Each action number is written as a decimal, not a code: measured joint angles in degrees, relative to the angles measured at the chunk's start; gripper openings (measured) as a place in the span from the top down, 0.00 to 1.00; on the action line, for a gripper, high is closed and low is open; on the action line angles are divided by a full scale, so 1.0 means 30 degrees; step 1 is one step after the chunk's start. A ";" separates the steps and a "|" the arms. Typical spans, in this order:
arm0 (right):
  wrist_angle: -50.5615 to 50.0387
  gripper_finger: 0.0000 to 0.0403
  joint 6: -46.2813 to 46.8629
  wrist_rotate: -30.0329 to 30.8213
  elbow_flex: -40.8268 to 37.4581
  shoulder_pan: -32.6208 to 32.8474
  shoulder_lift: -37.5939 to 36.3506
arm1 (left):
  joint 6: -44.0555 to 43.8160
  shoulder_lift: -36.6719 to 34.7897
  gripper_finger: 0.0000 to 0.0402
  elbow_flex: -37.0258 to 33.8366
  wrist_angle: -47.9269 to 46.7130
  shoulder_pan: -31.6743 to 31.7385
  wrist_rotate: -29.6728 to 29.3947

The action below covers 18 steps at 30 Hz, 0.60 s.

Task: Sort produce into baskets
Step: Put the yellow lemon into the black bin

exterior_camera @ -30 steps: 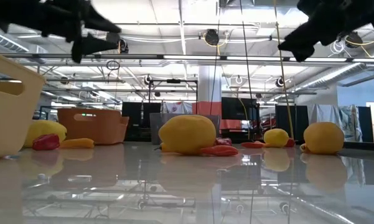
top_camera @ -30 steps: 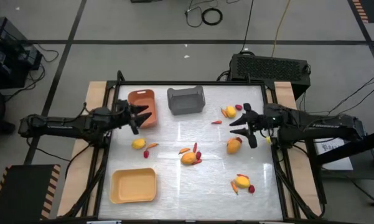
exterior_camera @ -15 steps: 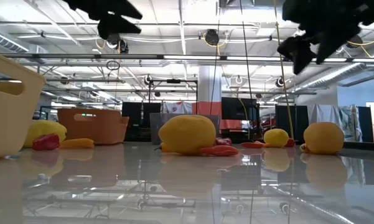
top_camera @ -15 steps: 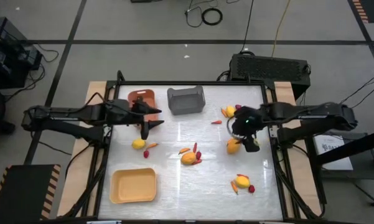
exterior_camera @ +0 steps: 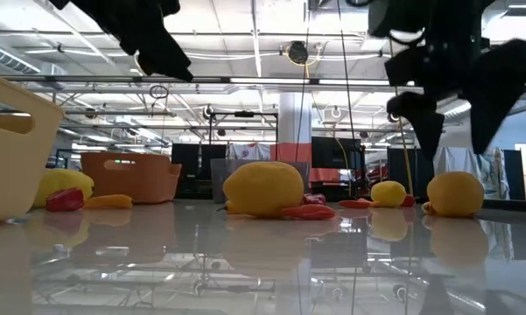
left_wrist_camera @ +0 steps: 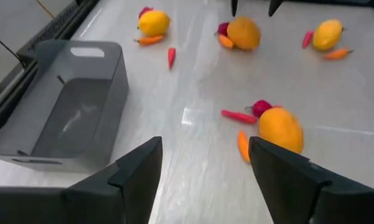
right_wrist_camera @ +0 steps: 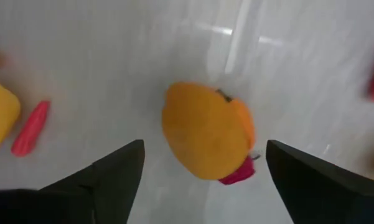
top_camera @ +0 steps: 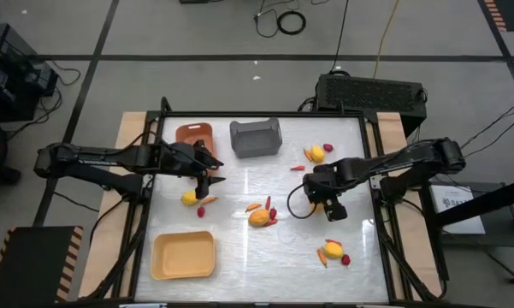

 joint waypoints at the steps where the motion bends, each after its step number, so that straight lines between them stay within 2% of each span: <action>1: -0.0090 0.16 0.0015 -0.0008 0.0000 0.0071 0.0289 | -0.0002 0.0150 0.36 0.0000 0.0046 0.0000 0.0000; 10: 0.0134 0.15 0.0405 0.0728 0.0000 0.0181 0.1990 | -0.0031 0.1067 0.20 0.0000 0.0182 0.0000 -0.0007; 18: 0.0757 0.16 0.0414 0.0935 -0.0007 0.0181 0.2608 | -0.1051 0.1202 0.19 0.0000 0.0292 0.0000 -0.0015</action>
